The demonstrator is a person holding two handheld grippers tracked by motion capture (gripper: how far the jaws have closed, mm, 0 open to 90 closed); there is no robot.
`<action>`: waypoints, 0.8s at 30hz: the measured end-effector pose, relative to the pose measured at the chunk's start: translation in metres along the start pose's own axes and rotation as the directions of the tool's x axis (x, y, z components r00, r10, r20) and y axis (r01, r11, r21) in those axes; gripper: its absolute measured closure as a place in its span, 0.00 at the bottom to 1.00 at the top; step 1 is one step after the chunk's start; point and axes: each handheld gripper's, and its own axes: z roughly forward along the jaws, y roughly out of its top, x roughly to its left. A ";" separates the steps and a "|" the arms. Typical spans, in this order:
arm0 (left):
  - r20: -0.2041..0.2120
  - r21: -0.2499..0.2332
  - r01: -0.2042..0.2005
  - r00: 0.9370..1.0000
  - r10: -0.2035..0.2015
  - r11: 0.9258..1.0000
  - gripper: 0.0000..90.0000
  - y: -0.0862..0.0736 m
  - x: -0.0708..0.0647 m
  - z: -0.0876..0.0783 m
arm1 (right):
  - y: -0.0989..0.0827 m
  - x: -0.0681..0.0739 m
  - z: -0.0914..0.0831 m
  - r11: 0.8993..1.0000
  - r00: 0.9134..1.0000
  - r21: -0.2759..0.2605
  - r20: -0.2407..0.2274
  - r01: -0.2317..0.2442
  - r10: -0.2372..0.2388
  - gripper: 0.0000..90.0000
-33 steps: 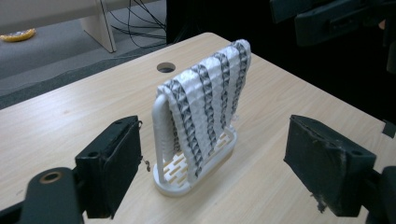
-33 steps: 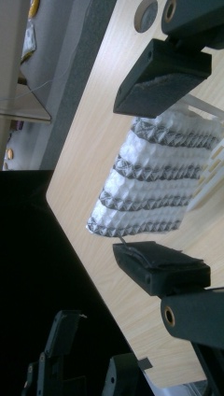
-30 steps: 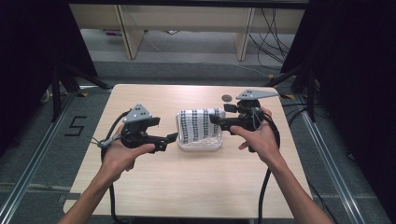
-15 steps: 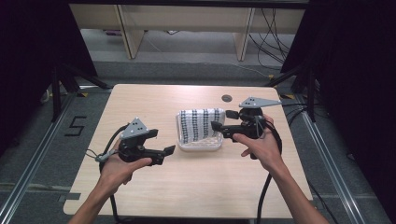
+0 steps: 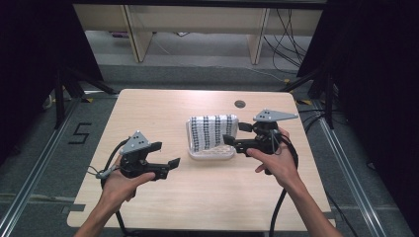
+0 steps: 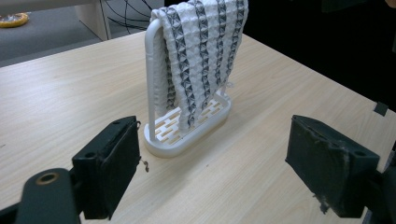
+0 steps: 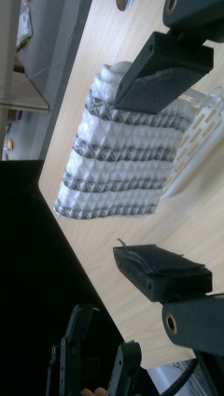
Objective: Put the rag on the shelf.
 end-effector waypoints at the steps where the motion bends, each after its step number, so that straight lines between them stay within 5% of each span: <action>1: 0.006 0.000 -0.005 1.000 0.005 1.000 0.19 -0.002 0.000 0.001 | 0.000 0.000 0.000 1.000 1.000 0.000 -0.001 0.006 -0.006 0.29; 3: 0.006 0.007 -0.006 1.000 0.006 1.000 0.19 -0.005 0.000 0.002 | -0.002 0.000 0.001 0.999 0.999 -0.015 -0.015 0.031 -0.032 0.29; 6: 0.010 0.009 -0.001 1.000 0.001 1.000 0.19 -0.010 0.000 0.004 | -0.004 0.005 -0.002 1.000 1.000 0.001 -0.011 -0.007 0.007 0.29; 7: 0.006 0.012 0.000 1.000 0.000 1.000 0.19 -0.012 -0.001 0.005 | -0.004 0.003 -0.001 1.000 1.000 -0.008 -0.010 0.024 -0.024 0.29; 12: -0.002 0.024 -0.010 1.000 0.010 1.000 0.19 -0.020 0.000 0.005 | -0.010 0.008 -0.002 1.000 1.000 0.005 -0.018 0.004 -0.004 0.29; 15: -0.003 0.022 -0.012 1.000 0.012 1.000 0.19 -0.023 0.000 0.004 | -0.014 0.007 -0.001 0.999 0.999 0.008 -0.012 0.045 -0.045 0.29; 17: -0.003 0.021 -0.016 1.000 0.016 1.000 0.19 -0.026 -0.001 0.003 | -0.019 0.010 0.001 1.000 1.000 0.014 -0.027 0.007 -0.006 0.29; 23: 0.022 0.020 -0.009 1.000 0.009 1.000 0.19 -0.035 -0.005 0.006 | -0.028 0.011 0.005 0.999 0.999 0.036 -0.046 0.014 -0.012 0.29; 24: 0.015 0.023 -0.009 1.000 0.009 1.000 0.19 -0.036 -0.006 0.006 | -0.029 0.009 0.005 0.999 0.999 0.033 -0.036 0.042 -0.041 0.29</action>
